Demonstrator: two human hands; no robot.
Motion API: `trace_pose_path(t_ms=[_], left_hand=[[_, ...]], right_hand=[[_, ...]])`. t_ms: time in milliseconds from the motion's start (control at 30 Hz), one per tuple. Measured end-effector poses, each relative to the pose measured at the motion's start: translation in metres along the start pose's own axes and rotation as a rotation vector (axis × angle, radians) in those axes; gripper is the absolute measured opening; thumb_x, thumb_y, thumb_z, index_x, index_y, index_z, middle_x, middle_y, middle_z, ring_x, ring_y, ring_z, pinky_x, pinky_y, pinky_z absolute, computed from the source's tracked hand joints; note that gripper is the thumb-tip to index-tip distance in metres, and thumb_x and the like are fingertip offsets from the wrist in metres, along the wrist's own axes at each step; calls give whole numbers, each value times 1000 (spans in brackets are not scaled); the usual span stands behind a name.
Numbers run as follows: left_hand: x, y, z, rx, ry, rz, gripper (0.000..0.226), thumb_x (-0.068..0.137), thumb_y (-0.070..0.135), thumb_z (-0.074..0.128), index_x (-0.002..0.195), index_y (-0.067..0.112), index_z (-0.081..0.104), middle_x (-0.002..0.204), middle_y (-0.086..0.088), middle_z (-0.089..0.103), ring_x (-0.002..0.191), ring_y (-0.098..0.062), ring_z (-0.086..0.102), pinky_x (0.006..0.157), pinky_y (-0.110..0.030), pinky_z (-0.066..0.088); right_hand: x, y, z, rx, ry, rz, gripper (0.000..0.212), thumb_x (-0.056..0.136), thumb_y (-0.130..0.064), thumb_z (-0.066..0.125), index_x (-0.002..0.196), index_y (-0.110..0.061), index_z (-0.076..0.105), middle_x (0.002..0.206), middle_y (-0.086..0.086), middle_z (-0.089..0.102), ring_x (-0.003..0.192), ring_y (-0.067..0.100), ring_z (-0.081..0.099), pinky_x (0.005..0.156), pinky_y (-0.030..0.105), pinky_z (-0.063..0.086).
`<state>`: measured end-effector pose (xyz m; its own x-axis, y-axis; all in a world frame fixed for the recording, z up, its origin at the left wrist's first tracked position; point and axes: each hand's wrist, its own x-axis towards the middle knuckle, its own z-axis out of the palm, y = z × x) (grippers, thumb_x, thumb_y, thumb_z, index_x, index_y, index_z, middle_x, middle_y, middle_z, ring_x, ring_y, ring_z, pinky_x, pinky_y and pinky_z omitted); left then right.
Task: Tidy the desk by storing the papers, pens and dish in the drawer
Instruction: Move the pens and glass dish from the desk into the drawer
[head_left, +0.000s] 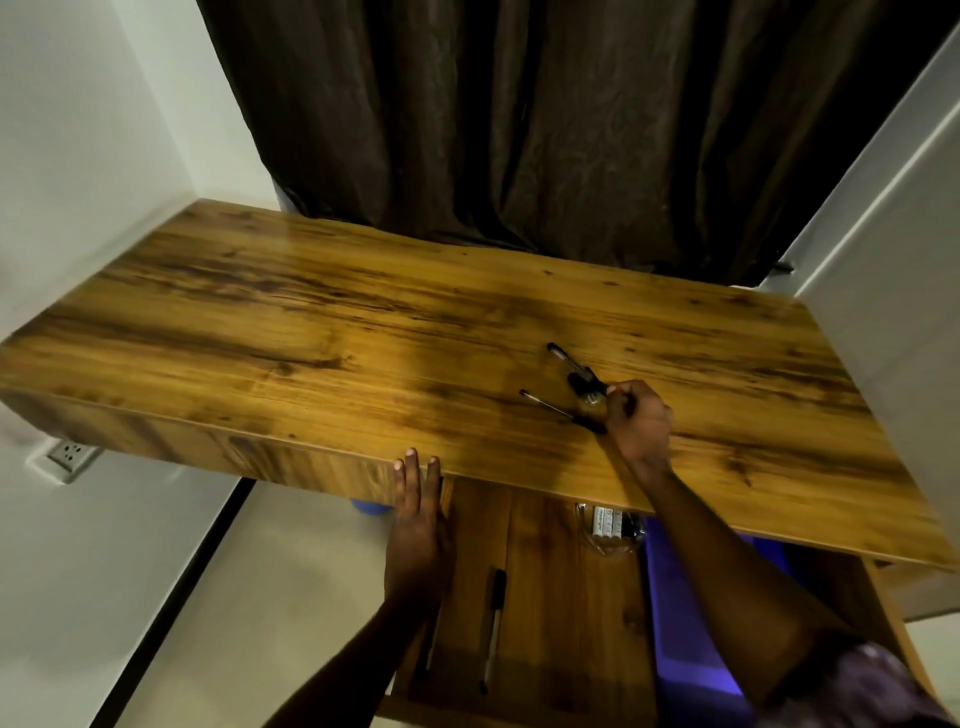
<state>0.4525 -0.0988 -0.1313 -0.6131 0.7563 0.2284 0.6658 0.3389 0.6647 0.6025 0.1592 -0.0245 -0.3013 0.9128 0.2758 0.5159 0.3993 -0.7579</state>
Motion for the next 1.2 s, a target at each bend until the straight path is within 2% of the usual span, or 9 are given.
trace_pose_path(t_ms=[67,133,200,333,400,533,700,933,1200], left_hand=[[0,2,-1,-8,10,-16,64,99,11,42,156,20,13,164,0,-9,151,-21,-12,107,-53,41],[-1,4,-2,-19,9,-19,69,97,6,47,156,20,14,164,1,-9,151,-22,-12,107,-53,41],[-1,6,-3,-22,5,-15,68,98,7,48,156,19,14,164,2,-10,151,-21,-12,108,-51,39],[0,9,-6,-13,-2,-20,65,99,10,43,156,19,12,164,3,-12,151,-20,-13,111,-45,32],[0,9,-6,-6,-4,-17,67,98,6,43,156,19,13,164,3,-11,151,-21,-12,111,-46,33],[-1,7,-6,11,-17,-17,80,89,-2,48,156,19,11,164,2,-11,150,-21,-14,108,-49,41],[-3,11,-8,8,-12,-11,84,86,-5,52,156,19,11,164,2,-11,150,-22,-14,98,-36,46],[-3,14,-8,13,2,-6,77,92,-2,48,156,18,11,164,0,-10,151,-23,-12,105,-33,30],[-4,12,-9,21,-4,-2,75,92,-1,46,156,17,11,164,0,-11,150,-22,-14,109,-38,31]], right_hand=[[-5,-6,-13,80,36,-102,14,95,-7,54,101,-8,66,80,3,65,65,13,57,55,14,45],[-10,-10,-24,167,36,-143,16,94,-5,53,99,-9,67,75,11,63,62,22,56,54,33,45],[-15,-15,-34,262,4,-127,15,95,-7,54,98,-8,69,75,17,63,63,32,54,53,37,44],[-29,-32,-55,515,-137,-54,9,93,-11,61,94,-5,68,55,-6,56,46,15,43,44,25,35],[-40,-37,-65,550,-237,-67,11,91,-9,63,94,1,67,53,-4,58,41,12,44,40,21,34],[-64,-38,-70,500,-258,-79,12,87,-11,68,86,0,68,54,14,53,44,18,43,41,20,34],[-98,-21,-52,367,-288,-15,18,84,-23,73,75,-7,69,54,7,55,49,7,44,45,20,33],[-148,28,-8,75,-376,193,33,83,-47,70,57,-31,56,52,-12,55,54,3,51,60,31,46],[-177,61,19,-24,-588,334,18,90,-34,65,77,-25,58,79,-6,63,71,8,62,62,17,45]])
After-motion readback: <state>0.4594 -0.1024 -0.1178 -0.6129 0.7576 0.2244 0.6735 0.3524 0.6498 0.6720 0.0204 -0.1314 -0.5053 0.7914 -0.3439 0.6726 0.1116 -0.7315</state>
